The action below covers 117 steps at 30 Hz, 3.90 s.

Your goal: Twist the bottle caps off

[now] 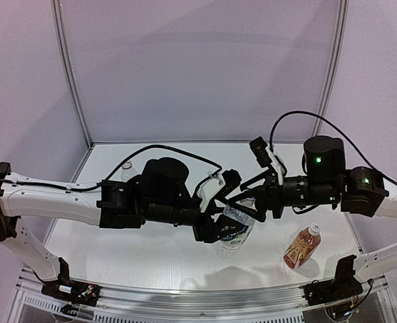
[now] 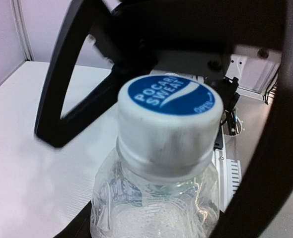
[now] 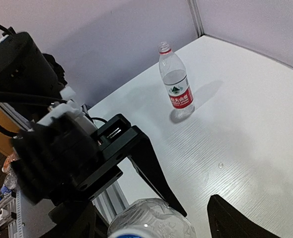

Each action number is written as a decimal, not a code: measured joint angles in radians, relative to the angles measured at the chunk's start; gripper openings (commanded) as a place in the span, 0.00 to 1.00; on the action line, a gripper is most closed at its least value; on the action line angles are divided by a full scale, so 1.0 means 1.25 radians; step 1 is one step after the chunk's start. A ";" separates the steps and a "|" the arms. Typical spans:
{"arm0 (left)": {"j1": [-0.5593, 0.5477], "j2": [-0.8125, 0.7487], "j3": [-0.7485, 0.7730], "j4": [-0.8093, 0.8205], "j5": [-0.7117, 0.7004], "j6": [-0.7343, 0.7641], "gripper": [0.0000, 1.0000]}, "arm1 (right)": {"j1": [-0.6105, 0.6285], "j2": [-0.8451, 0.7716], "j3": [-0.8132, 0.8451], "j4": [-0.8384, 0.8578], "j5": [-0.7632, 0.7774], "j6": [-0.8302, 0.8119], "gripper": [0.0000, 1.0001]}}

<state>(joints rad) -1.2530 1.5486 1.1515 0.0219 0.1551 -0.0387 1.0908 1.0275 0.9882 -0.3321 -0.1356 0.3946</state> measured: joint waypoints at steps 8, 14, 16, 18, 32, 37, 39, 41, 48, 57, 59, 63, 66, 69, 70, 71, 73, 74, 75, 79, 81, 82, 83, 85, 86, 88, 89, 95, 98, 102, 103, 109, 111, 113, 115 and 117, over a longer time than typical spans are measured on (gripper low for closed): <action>0.011 -0.072 -0.116 0.051 -0.026 -0.024 0.60 | 0.000 -0.222 -0.080 0.034 0.065 -0.021 0.92; 0.036 -0.191 -0.176 0.092 -0.009 -0.060 0.60 | 0.000 -0.312 -0.199 0.144 -0.057 -0.081 0.96; 0.042 -0.230 -0.186 0.109 0.004 -0.074 0.60 | 0.000 -0.287 -0.217 0.168 -0.114 -0.104 0.97; 0.046 -0.267 -0.195 0.132 0.021 -0.090 0.60 | 0.000 -0.252 -0.223 0.197 -0.164 -0.126 0.97; 0.051 -0.355 -0.255 0.241 0.076 -0.179 0.61 | 0.000 0.010 -0.129 0.339 -0.384 -0.223 0.94; 0.051 -0.354 -0.255 0.271 0.082 -0.200 0.64 | 0.000 0.056 -0.094 0.370 -0.388 -0.229 0.89; 0.051 -0.354 -0.255 0.281 0.083 -0.203 0.64 | 0.000 0.074 -0.092 0.385 -0.384 -0.227 0.85; 0.050 -0.354 -0.256 0.289 0.082 -0.204 0.64 | 0.000 0.093 -0.092 0.396 -0.377 -0.218 0.81; 0.049 -0.353 -0.263 0.308 0.069 -0.202 0.64 | 0.000 0.122 -0.092 0.425 -0.357 -0.195 0.74; 0.049 -0.346 -0.265 0.361 0.062 -0.201 0.64 | 0.000 0.123 -0.093 0.481 -0.363 -0.172 0.58; 0.049 -0.343 -0.266 0.374 0.060 -0.201 0.65 | 0.000 0.126 -0.095 0.493 -0.364 -0.170 0.53; 0.049 -0.336 -0.267 0.386 0.055 -0.197 0.88 | -0.001 0.129 -0.099 0.508 -0.361 -0.164 0.47; 0.049 -0.328 -0.269 0.380 0.032 -0.189 0.99 | 0.000 0.129 -0.102 0.511 -0.348 -0.160 0.44; 0.056 -0.328 -0.272 0.345 0.001 -0.180 0.99 | 0.000 0.123 -0.113 0.508 -0.312 -0.157 0.41; 0.060 -0.330 -0.272 0.330 -0.007 -0.178 0.99 | 0.000 0.114 -0.122 0.503 -0.284 -0.156 0.40; 0.067 -0.335 -0.273 0.313 -0.016 -0.174 0.99 | 0.000 0.111 -0.125 0.501 -0.276 -0.156 0.40; 0.080 -0.357 -0.285 0.284 -0.032 -0.164 0.99 | 0.000 0.098 -0.133 0.490 -0.229 -0.156 0.39; 0.085 -0.374 -0.294 0.269 -0.042 -0.158 0.99 | 0.000 0.091 -0.137 0.485 -0.208 -0.156 0.38; 0.090 -0.399 -0.306 0.247 -0.055 -0.150 0.99 | 0.000 0.083 -0.140 0.477 -0.184 -0.157 0.37; 0.100 -0.490 -0.330 0.184 -0.101 -0.111 0.99 | 0.000 0.058 -0.167 0.469 -0.110 -0.160 0.34; 0.102 -0.530 -0.339 0.169 -0.117 -0.083 0.99 | 0.000 0.047 -0.198 0.472 -0.091 -0.163 0.30; 0.103 -0.540 -0.339 0.161 -0.120 -0.070 0.99 | 0.000 0.045 -0.209 0.472 -0.088 -0.165 0.28; 0.106 -0.551 -0.339 0.152 -0.117 -0.060 0.99 | 0.000 0.045 -0.225 0.475 -0.085 -0.167 0.25; 0.114 -0.562 -0.339 0.132 -0.101 -0.044 0.99 | 0.000 0.044 -0.252 0.482 -0.085 -0.170 0.19; 0.119 -0.564 -0.339 0.124 -0.088 -0.039 0.99 | 0.000 0.044 -0.267 0.491 -0.086 -0.171 0.17; 0.130 -0.563 -0.338 0.109 -0.064 -0.034 0.98 | 0.000 0.041 -0.295 0.509 -0.085 -0.172 0.09; 0.133 -0.563 -0.338 0.102 -0.055 -0.034 0.97 | 0.000 0.037 -0.308 0.514 -0.082 -0.169 0.07; 0.145 -0.548 -0.314 0.088 -0.021 -0.056 0.89 | 0.000 0.050 -0.334 0.616 -0.083 -0.108 0.01; 0.145 -0.516 -0.286 0.089 -0.009 -0.074 0.83 | 0.006 0.095 -0.334 0.666 -0.100 -0.081 0.01; 0.145 -0.461 -0.240 0.088 0.000 -0.091 0.81 | 0.016 0.123 -0.334 0.667 -0.113 -0.069 0.01; 0.146 -0.444 -0.225 0.088 0.001 -0.094 0.81 | 0.016 0.122 -0.334 0.667 -0.114 -0.069 0.01; 0.164 -0.382 -0.159 0.081 0.008 -0.115 0.74 | 0.017 0.091 -0.334 0.667 -0.119 -0.065 0.00; 0.171 -0.369 -0.142 0.079 0.025 -0.117 0.72 | 0.017 0.083 -0.334 0.667 -0.121 -0.065 0.00; 0.175 -0.352 -0.119 0.075 0.045 -0.118 0.70 | 0.017 0.082 -0.334 0.667 -0.123 -0.066 0.00; 0.176 -0.337 -0.098 0.070 0.059 -0.118 0.68 | 0.017 0.082 -0.334 0.663 -0.125 -0.066 0.00; 0.176 -0.320 -0.080 0.067 0.074 -0.118 0.66 | 0.017 0.082 -0.334 0.663 -0.126 -0.066 0.00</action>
<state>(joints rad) -1.0325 1.1484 1.0515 0.1055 0.2478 -0.1860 1.1126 1.1301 0.5709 0.4969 -0.2928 0.3126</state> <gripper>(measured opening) 0.686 0.524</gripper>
